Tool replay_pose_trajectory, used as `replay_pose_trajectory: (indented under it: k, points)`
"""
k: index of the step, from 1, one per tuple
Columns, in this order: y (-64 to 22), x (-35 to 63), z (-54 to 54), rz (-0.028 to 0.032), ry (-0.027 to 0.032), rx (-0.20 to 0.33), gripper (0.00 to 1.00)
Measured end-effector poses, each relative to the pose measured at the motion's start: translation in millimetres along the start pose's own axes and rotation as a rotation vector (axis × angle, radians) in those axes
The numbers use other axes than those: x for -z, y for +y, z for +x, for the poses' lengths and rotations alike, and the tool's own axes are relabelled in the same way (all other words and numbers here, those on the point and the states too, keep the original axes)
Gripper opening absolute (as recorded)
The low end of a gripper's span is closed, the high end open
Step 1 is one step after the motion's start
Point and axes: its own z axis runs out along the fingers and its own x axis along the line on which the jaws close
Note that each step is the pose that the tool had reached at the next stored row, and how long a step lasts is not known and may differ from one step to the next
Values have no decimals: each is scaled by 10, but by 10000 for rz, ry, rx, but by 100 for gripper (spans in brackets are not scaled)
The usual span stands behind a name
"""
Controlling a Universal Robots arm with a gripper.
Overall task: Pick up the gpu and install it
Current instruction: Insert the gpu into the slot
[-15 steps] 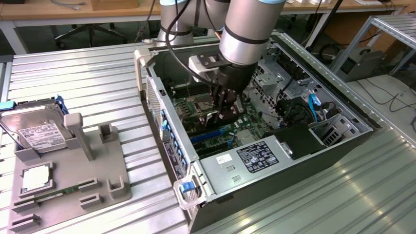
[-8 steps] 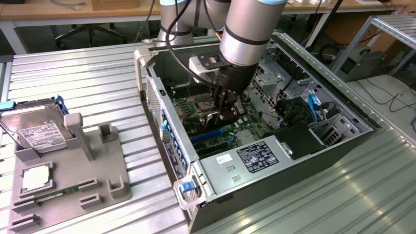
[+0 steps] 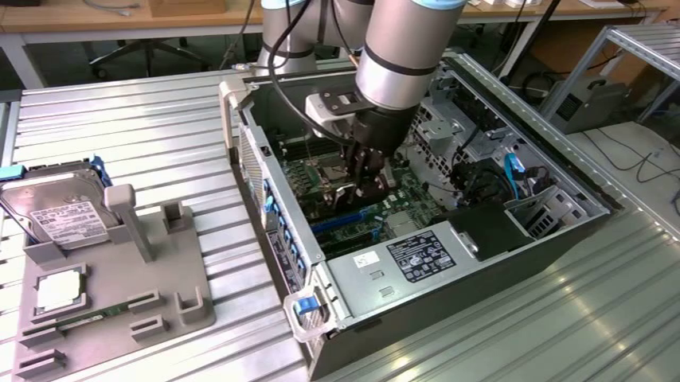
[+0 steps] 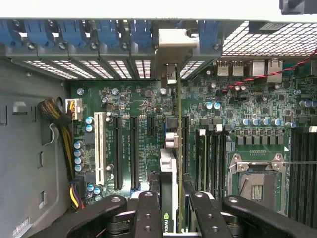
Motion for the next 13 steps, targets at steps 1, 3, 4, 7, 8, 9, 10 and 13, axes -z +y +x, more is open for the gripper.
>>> replay_pose_trajectory:
  k: [1,3,4,7,8,9,10,13]
  points:
    - [3,-9,0,0,1,0,27]
    - [9,-25,1,0,1,0,27]
    - [12,-33,1,0,0,0,27]
    - [34,-92,2,17,-3,10,27]
    - [41,-115,4,55,4,36,27]
    - [42,-116,3,56,1,36,27]
    - [42,-114,3,56,1,35,27]
    - [44,-162,5,56,3,40,27]
